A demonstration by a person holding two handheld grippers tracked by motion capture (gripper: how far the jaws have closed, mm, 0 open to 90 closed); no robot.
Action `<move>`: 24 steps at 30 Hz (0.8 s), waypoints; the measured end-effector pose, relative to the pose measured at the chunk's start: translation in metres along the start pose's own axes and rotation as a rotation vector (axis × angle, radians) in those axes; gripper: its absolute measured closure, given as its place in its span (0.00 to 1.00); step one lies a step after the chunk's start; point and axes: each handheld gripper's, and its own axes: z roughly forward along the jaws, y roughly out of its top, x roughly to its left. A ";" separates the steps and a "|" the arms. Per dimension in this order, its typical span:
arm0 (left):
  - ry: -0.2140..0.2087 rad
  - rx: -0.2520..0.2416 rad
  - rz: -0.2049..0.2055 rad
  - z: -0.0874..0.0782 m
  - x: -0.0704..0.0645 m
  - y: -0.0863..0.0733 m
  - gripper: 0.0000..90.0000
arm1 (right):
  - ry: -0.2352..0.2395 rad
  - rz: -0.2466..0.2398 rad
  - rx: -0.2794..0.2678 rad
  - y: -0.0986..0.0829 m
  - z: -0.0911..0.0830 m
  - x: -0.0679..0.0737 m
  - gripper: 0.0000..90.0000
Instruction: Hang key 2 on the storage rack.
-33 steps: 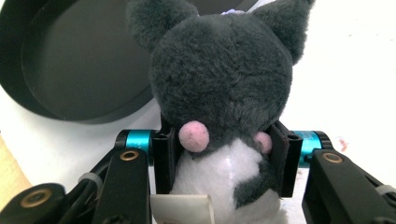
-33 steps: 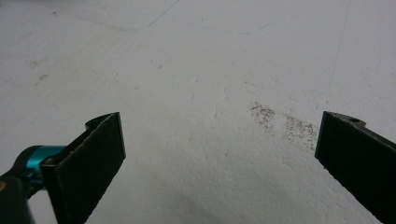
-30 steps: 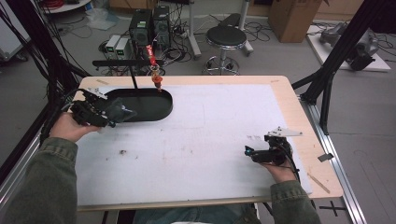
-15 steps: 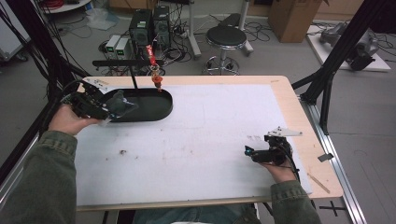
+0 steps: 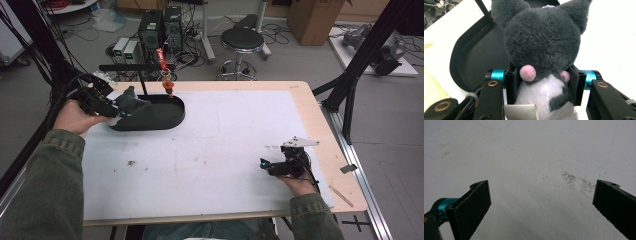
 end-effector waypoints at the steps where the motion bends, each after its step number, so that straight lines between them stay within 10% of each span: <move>1: 0.005 0.000 0.002 -0.001 0.001 0.001 0.60 | -0.002 0.004 -0.003 0.000 0.000 0.000 0.01; 24: 0.047 -0.062 -0.004 -0.022 0.017 0.040 0.60 | -0.026 0.038 -0.033 -0.001 -0.005 -0.004 0.01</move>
